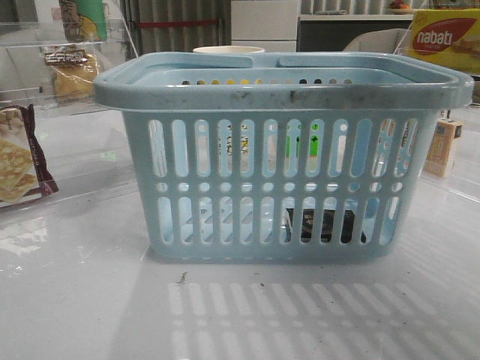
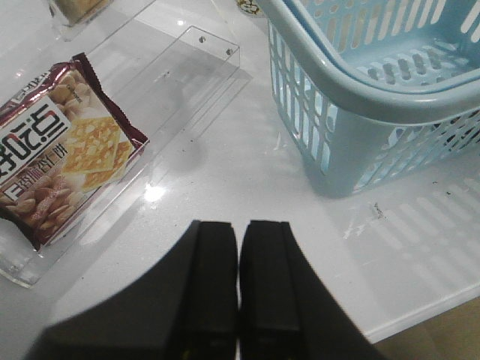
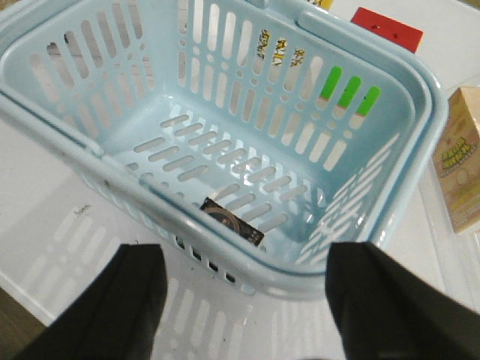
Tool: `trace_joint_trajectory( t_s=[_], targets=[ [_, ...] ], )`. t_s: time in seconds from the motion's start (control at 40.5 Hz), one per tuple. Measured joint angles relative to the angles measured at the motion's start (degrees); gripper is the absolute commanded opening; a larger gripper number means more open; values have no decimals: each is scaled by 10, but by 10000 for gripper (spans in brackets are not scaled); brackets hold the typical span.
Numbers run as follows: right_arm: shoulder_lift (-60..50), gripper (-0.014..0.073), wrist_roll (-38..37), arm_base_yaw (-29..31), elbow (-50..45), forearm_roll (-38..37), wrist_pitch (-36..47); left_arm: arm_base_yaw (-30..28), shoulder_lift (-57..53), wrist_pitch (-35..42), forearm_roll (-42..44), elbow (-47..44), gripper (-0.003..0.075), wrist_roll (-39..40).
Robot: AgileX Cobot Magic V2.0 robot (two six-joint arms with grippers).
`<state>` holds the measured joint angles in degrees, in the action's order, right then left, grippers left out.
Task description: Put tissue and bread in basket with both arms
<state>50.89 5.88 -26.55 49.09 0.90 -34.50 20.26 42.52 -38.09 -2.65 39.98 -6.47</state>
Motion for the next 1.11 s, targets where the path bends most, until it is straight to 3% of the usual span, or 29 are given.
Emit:
trace_joint_trajectory(
  t_s=[0.296,0.568,0.617,0.666,0.79,0.864,1.11],
  targets=[
    [-167,559,0,0,-108,-4,-6,0,3,0,0,0,127,0],
    [-191,559,4,0,-129,-4,-8,0,10,4,0,0,142,0],
    [-191,559,4,0,-129,-4,-8,0,15,10,0,0,187,0],
    [-191,559,4,0,-129,-4,-8,0,20,20,0,0,279,0],
    [-191,559,4,0,-129,-4,-8,0,50,53,0,0,594,1],
    [-191,559,4,0,-129,-4,-8,-1,78,77,0,2,697,2],
    [-191,559,5,0,-129,-4,-8,-72,227,100,0,84,704,2]
  ],
)
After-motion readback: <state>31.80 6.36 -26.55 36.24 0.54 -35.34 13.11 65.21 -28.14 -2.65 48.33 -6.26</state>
